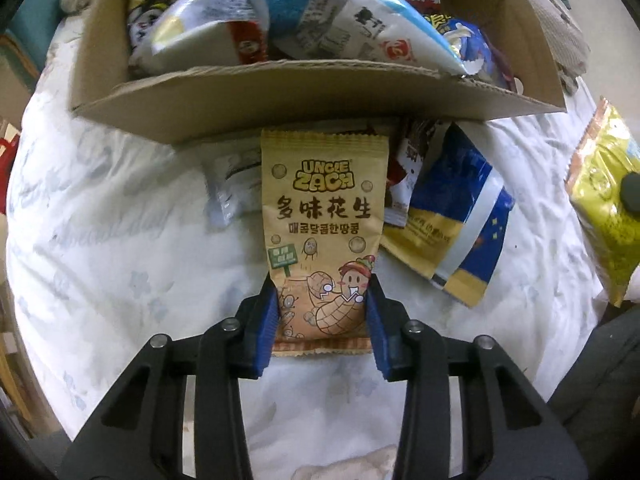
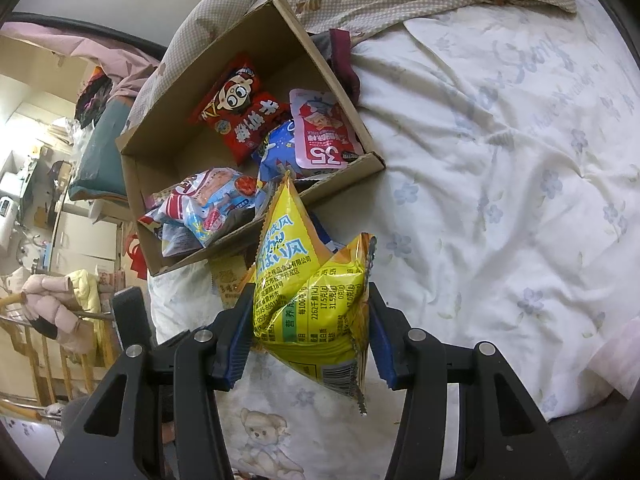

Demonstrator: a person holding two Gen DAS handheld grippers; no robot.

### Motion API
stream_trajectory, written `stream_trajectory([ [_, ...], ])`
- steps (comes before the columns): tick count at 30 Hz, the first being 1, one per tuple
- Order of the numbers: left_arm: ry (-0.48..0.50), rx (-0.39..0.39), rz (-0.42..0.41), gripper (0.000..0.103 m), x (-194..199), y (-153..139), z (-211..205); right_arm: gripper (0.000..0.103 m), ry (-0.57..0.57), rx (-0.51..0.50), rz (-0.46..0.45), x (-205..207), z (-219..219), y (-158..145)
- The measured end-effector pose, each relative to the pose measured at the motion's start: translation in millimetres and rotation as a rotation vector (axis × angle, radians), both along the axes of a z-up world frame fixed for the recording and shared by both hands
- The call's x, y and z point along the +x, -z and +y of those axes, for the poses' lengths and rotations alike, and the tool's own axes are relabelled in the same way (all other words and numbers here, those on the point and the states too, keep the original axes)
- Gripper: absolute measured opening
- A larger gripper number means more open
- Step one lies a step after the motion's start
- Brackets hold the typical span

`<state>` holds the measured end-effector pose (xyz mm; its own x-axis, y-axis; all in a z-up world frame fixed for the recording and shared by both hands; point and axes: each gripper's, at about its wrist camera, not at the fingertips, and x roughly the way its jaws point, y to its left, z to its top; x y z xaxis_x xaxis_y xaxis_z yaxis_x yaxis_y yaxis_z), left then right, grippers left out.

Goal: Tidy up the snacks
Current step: 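Grasp the yellow chip bag with the right tool while the left grasps the Uncle Zach peanut bag, then carry both bags into the cardboard box and open both tools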

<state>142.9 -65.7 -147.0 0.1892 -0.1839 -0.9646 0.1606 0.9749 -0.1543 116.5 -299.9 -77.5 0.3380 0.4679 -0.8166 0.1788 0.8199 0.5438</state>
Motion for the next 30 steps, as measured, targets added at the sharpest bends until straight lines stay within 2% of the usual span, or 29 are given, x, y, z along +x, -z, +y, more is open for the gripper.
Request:
stream_trajectory([
  [10, -0.079, 0.027, 0.016, 0.035, -14.9, -8.9, 24.9, 0.053, -0.032, -0.022, -0.015, 0.9, 11.6, -3.0],
  [17, -0.075, 0.068, -0.014, 0.035, -28.0, -19.9, 29.6, 0.053, -0.034, -0.008, -0.028, -2.1, 12.0, -8.0],
  [24, -0.129, 0.075, -0.056, 0.035, -40.1, -49.3, 47.5, 0.053, -0.029, 0.03, -0.054, -5.2, 9.5, -15.0],
  [30, -0.177, 0.048, -0.118, 0.036, -45.8, -77.2, 58.9, 0.053, -0.032, 0.056, -0.105, -6.6, 12.0, -26.8],
])
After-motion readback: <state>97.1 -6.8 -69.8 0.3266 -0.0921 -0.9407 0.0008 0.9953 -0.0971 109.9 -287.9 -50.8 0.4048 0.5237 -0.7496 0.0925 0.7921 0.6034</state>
